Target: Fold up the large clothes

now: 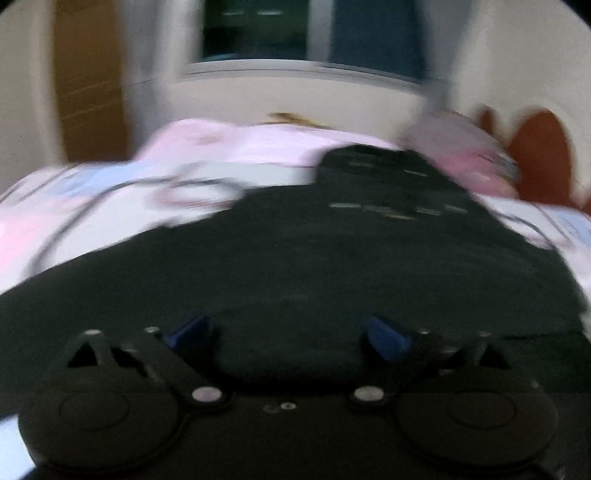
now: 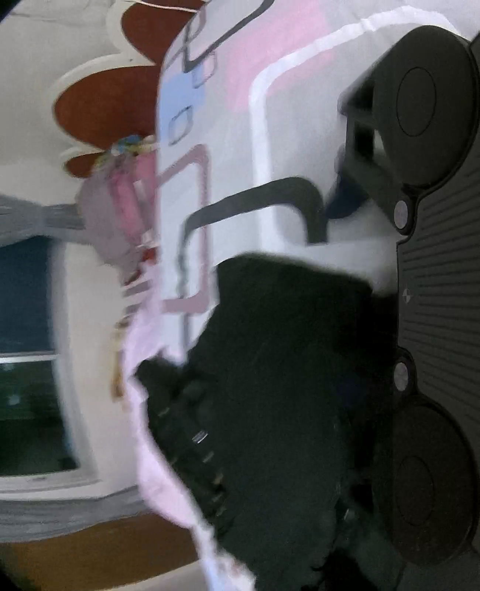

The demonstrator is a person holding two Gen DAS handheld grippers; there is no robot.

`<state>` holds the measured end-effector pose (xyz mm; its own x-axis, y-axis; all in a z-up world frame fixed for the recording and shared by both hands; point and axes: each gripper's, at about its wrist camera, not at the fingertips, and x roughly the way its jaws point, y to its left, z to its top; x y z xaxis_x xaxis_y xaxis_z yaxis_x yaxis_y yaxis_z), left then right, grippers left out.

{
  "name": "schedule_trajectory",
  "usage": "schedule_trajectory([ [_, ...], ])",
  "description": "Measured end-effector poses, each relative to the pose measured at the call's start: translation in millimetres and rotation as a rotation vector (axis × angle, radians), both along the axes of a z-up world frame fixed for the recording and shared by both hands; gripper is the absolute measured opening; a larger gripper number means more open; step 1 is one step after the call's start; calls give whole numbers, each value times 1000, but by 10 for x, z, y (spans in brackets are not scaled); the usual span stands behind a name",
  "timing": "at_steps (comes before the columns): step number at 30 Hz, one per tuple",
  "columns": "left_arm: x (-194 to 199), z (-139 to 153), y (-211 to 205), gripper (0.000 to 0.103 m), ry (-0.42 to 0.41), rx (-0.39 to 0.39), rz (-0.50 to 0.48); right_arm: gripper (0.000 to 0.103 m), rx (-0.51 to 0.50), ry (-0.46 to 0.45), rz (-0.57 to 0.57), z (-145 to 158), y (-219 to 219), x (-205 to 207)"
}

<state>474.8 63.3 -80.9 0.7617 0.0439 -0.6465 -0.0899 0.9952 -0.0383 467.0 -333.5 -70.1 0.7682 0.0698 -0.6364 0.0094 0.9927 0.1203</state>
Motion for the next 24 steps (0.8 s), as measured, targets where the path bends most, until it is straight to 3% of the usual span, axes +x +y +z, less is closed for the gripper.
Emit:
schedule_trajectory([
  [2,-256,-14,539,69,6,-71,141,83,25,-19,7,49,123,-80],
  [4,-544,-42,1049,63,11,-141,282,56,60,-18,-5,79,234,-113],
  [8,-1059,-104,1706,62,8,-224,476,56,116,13,8,39,521,-118],
  [12,-1447,-226,2227,60,-5,-325,636,56,97,33,80,-11,841,-64],
  [14,-1578,-310,2496,57,-60,-436,702,56,85,30,92,-17,931,-20],
  [16,-1634,-369,2683,56,-119,-537,737,56,72,33,97,-59,964,18],
  [19,-1603,-380,2840,51,-166,-611,777,56,68,39,91,-92,974,63],
  [20,-1562,-358,2877,32,-178,-610,784,56,68,39,86,-97,956,64],
  [22,-1443,-240,2881,10,-228,-564,745,56,68,43,77,-112,913,82],
  [24,-1265,-31,2763,8,-292,-497,689,56,70,40,64,-106,861,96],
])
